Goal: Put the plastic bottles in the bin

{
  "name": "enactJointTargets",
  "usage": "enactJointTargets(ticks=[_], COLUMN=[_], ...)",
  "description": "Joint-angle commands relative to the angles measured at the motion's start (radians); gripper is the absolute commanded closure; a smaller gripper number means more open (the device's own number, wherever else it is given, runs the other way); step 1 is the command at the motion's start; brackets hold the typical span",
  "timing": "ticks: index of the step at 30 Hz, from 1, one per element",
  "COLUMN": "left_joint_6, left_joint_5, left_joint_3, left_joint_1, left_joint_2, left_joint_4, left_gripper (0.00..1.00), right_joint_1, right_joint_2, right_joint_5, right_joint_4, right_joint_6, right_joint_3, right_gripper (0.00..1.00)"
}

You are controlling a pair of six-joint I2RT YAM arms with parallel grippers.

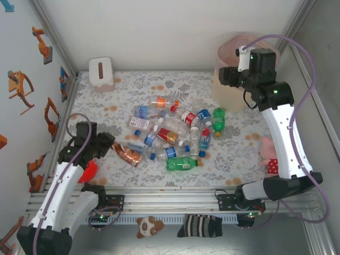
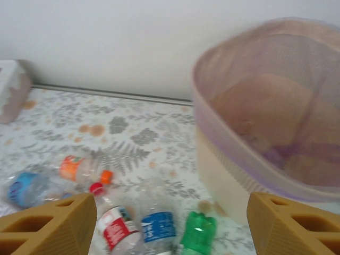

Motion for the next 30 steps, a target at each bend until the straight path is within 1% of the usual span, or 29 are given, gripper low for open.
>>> enactJointTargets(ticks=[1,2,3,4,5,7,10,14,17,19,24,27,30], left_joint_6=[0.230,0.270,0.302,0.336,0.365,0.400,0.432,0.446,0.471,0.513,0.661,0.689,0.705], left_joint_5=[0.098,0.143,0.184,0.239,0.300,0.406,0.575,0.724,0.791,0.824,0.894,0.911,0.911], left_joint_3=[0.084,0.105,0.121,0.139,0.154,0.179,0.222,0.291,0.331,0.363,0.449,0.470,0.491], left_joint_1=[0.005,0.005,0.005,0.005,0.006,0.005,0.004,-0.016,-0.057,-0.093,-0.178,-0.205,-0.227], left_joint_2=[0.020,0.029,0.037,0.045,0.056,0.077,0.129,0.200,0.236,0.254,0.291,0.308,0.323], left_joint_4=[0.036,0.064,0.095,0.138,0.186,0.282,0.449,0.666,0.829,0.887,0.910,0.958,1.006], left_gripper=[0.82,0.83,0.86,0.91,0.92,0.94,1.00,1.00,1.00,1.00,1.00,1.00,1.00], right_joint_1=[0.010,0.010,0.009,0.011,0.012,0.014,0.024,0.038,0.061,0.084,0.155,0.211,0.266], right_joint_2=[-0.018,-0.020,-0.024,-0.030,-0.039,-0.055,-0.082,-0.115,-0.129,-0.133,-0.126,-0.119,-0.112], right_joint_5=[-0.229,-0.284,-0.321,-0.368,-0.425,-0.519,-0.642,-0.755,-0.819,-0.841,-0.904,-0.941,-0.943], right_joint_4=[0.063,0.074,0.088,0.111,0.141,0.202,0.302,0.441,0.518,0.547,0.567,0.563,0.548], right_joint_6=[0.009,0.016,0.023,0.034,0.047,0.069,0.095,0.145,0.167,0.175,0.162,0.124,0.081], right_joint_3=[-0.033,-0.043,-0.054,-0.072,-0.094,-0.138,-0.207,-0.288,-0.325,-0.333,-0.321,-0.307,-0.289], right_gripper=[0.27,0.27,0.27,0.28,0.28,0.28,0.28,0.28,0.28,0.28,0.27,0.24,0.19])
